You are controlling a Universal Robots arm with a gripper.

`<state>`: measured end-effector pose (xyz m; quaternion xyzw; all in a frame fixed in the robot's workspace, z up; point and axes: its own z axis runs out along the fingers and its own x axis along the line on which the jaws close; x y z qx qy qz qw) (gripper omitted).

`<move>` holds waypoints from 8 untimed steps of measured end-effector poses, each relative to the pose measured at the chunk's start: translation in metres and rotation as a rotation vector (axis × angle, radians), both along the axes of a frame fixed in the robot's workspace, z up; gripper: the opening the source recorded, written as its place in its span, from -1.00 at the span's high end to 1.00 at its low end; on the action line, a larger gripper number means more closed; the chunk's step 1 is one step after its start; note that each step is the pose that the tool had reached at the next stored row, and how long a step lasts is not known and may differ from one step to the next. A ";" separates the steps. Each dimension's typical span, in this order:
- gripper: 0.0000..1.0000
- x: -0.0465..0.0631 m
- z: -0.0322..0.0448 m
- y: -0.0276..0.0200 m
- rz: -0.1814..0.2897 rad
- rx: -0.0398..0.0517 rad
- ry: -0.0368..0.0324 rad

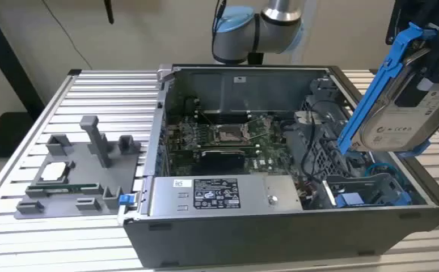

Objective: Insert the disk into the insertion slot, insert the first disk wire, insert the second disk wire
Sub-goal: 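Insert the disk into the insertion slot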

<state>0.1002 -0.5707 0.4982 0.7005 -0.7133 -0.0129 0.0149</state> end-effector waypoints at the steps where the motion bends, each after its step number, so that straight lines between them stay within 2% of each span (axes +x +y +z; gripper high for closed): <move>1: 1.00 0.000 0.0000 0.0000 0.000 0.0000 0.0000; 8: 1.00 0.000 -0.0010 0.0000 0.000 0.0000 0.0000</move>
